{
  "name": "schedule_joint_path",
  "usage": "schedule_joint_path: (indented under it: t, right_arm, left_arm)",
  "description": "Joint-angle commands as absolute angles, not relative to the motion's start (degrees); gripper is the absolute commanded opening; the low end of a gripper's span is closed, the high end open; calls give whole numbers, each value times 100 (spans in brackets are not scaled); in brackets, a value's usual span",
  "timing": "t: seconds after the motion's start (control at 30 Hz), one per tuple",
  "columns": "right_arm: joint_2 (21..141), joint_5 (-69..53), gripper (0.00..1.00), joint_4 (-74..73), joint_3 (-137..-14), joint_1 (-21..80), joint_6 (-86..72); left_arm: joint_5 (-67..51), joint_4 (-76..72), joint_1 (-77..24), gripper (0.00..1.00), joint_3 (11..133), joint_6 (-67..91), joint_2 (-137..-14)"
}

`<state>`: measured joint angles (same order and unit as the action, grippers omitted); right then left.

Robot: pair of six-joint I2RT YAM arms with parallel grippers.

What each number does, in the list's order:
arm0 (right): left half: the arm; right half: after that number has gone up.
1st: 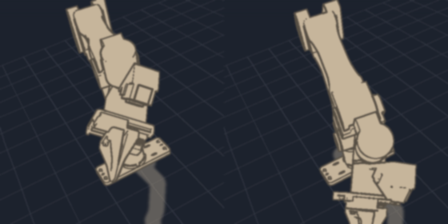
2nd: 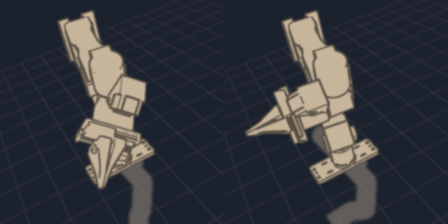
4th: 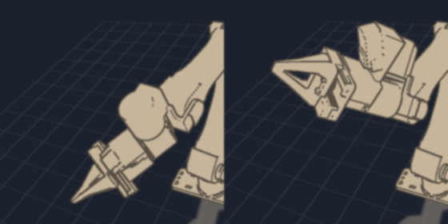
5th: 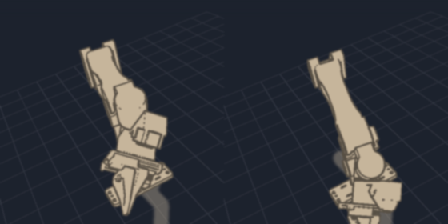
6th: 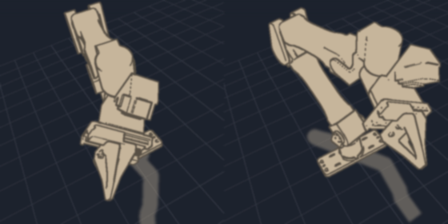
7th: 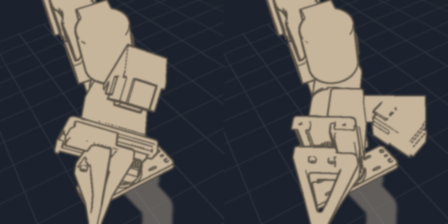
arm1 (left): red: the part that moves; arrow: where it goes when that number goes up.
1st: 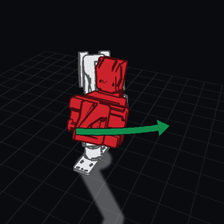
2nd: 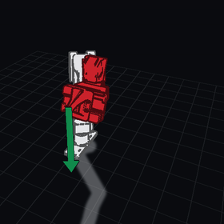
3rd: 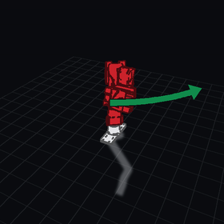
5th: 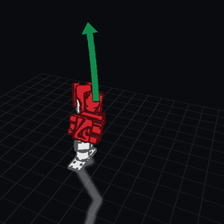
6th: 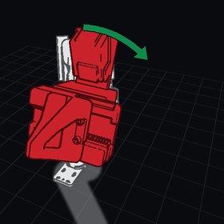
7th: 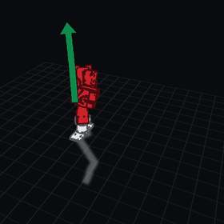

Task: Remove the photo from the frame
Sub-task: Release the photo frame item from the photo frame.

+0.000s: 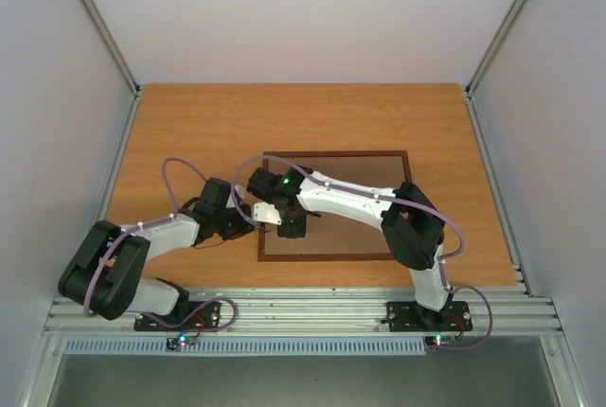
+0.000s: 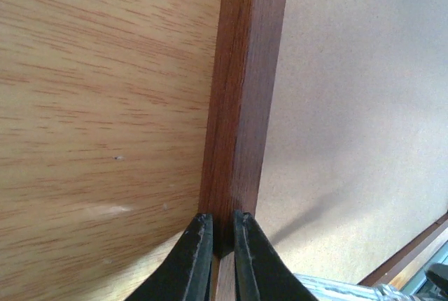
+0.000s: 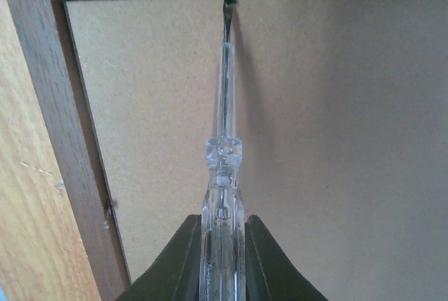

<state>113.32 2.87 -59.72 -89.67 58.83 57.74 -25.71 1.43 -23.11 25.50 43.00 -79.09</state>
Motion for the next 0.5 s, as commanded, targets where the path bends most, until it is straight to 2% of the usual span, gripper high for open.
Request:
schedule_joint_path:
  t: [0.0,0.47]
  right_arm:
    - [11366,-193,1,-5081,-9628,6144,5581]
    - [11695,-48,1,-4867,-10297,6363,5441]
  left_arm:
    - [-2841,69,-2550,10,2299,4418,-8020]
    - [-2877,-316,-2619,10,2050,4600,-7893]
